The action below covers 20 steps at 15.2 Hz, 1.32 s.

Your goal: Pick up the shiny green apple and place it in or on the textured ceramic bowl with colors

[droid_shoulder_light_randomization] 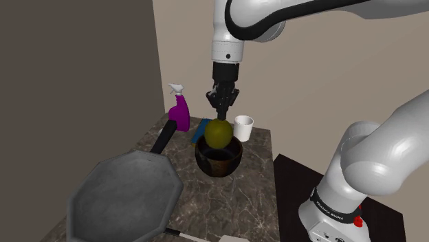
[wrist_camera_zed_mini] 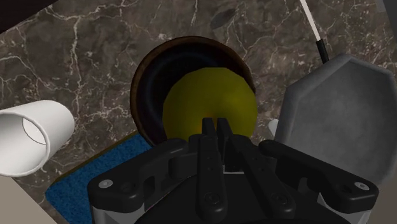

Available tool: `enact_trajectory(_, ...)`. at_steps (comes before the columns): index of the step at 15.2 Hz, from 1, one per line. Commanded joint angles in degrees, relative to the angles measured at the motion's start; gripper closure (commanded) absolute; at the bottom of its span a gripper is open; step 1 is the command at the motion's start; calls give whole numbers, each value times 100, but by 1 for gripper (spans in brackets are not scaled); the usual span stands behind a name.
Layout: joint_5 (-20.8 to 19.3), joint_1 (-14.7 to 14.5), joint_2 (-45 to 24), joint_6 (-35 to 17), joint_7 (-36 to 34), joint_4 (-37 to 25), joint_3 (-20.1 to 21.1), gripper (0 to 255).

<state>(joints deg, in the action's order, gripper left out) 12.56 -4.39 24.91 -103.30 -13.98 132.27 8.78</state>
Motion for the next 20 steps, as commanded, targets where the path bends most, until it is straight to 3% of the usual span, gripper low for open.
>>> enact_trajectory(1, 0, 0, 0, -2, 1, 1, 0, 255)
enact_trajectory(2, 0, 0, 0, -2, 1, 1, 0, 255)
enact_trajectory(3, 0, 0, 0, -2, 1, 1, 0, 0)
enact_trajectory(8, 0, 0, 0, -2, 1, 1, 0, 0)
enact_trajectory(12, -84, 51, -30, 715, -25, -739, -102, 0)
enact_trajectory(20, -84, 51, -30, 715, -25, -739, -102, 0)
